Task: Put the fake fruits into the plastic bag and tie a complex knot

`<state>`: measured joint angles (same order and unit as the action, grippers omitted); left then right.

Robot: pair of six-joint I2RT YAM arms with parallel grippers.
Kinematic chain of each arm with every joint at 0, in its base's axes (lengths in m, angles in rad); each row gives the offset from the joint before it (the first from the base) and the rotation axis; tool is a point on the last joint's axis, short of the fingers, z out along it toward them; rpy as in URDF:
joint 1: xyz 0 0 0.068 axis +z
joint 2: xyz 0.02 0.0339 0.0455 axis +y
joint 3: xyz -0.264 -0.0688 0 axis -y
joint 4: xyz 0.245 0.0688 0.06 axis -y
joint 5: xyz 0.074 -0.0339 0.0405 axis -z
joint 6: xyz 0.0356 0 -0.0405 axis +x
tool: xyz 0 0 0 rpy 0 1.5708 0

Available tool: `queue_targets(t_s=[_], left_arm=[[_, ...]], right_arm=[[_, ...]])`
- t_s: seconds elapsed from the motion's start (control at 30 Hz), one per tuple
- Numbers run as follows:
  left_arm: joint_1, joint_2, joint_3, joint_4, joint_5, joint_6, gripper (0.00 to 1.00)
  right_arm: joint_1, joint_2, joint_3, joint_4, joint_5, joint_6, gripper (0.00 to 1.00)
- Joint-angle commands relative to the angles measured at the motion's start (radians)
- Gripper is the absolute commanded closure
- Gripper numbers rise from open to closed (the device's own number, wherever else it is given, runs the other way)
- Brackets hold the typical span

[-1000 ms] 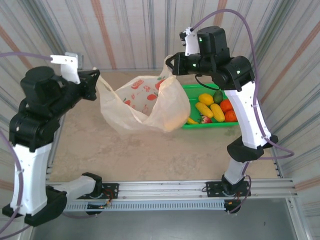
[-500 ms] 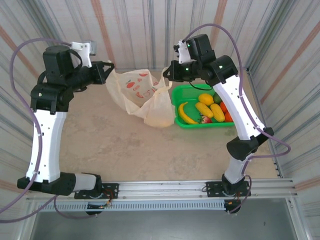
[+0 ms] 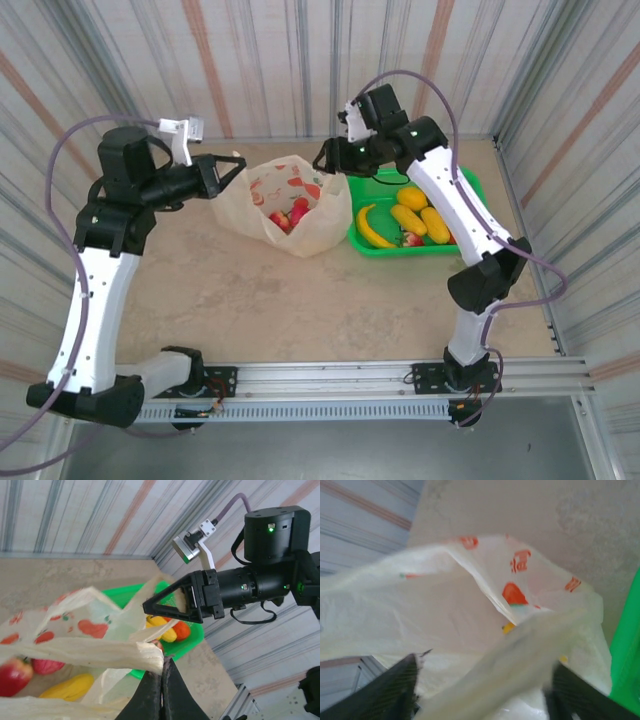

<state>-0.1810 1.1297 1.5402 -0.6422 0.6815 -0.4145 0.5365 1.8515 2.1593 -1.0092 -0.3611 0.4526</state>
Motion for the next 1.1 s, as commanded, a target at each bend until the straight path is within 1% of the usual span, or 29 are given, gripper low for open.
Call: queue_targets(t_s=[0.0, 0.1, 0.13, 0.23, 0.33, 0.4, 0.43, 0.5, 0.53, 0.6, 0.7, 0.77, 0.87, 0.93, 1.07], left_arm=[[-0.017, -0.026, -0.020, 0.042, 0.027, -0.024, 1.00], [-0.025, -0.037, -0.033, 0.051, 0.014, -0.032, 1.00], [-0.027, -0.040, -0.039, 0.054, 0.011, -0.036, 1.00], [-0.036, -0.039, -0.055, 0.056, 0.003, -0.034, 1.00], [-0.041, -0.039, -0.073, 0.069, 0.004, -0.045, 1.00], [-0.043, -0.039, -0.073, 0.070, -0.007, -0.047, 1.00], [-0.044, -0.038, -0.069, 0.067, -0.015, -0.046, 1.00], [-0.049, -0.031, -0.057, 0.058, -0.020, -0.043, 1.00], [-0.054, -0.027, -0.053, 0.057, -0.020, -0.042, 1.00], [-0.065, -0.022, -0.045, 0.055, -0.022, -0.039, 1.00], [-0.080, -0.016, -0.030, 0.040, -0.036, -0.027, 1.00], [-0.094, -0.011, -0.016, 0.021, -0.050, -0.010, 1.00], [-0.112, -0.007, -0.003, 0.006, -0.065, 0.007, 1.00], [-0.116, -0.002, 0.000, 0.006, -0.063, 0.007, 1.00], [-0.117, 0.001, -0.002, 0.010, -0.056, 0.005, 1.00]], right_arm=[[0.004, -0.051, 0.077, -0.001, -0.010, -0.047, 0.21], [-0.001, -0.100, 0.080, 0.016, -0.019, -0.065, 0.01], [-0.009, -0.116, 0.071, 0.027, -0.026, -0.057, 0.00], [-0.074, -0.173, -0.006, 0.070, -0.063, -0.015, 0.02], [-0.135, -0.235, -0.121, 0.097, 0.029, 0.005, 0.08], [-0.205, -0.256, -0.198, 0.101, 0.069, 0.041, 0.14], [-0.238, -0.258, -0.238, 0.093, 0.113, 0.048, 0.18], [-0.285, -0.225, -0.273, 0.038, 0.207, 0.020, 0.22], [-0.289, -0.195, -0.273, 0.004, 0.258, -0.007, 0.22], [-0.279, -0.126, -0.276, -0.051, 0.387, -0.063, 0.21], [-0.258, -0.030, -0.322, -0.064, 0.527, -0.131, 0.18], [-0.250, 0.006, -0.345, -0.018, 0.559, -0.183, 0.15], [-0.241, 0.041, -0.393, 0.086, 0.603, -0.287, 0.13], [-0.255, 0.097, -0.379, 0.097, 0.598, -0.327, 0.12], [-0.280, 0.224, -0.308, 0.073, 0.611, -0.352, 0.09]])
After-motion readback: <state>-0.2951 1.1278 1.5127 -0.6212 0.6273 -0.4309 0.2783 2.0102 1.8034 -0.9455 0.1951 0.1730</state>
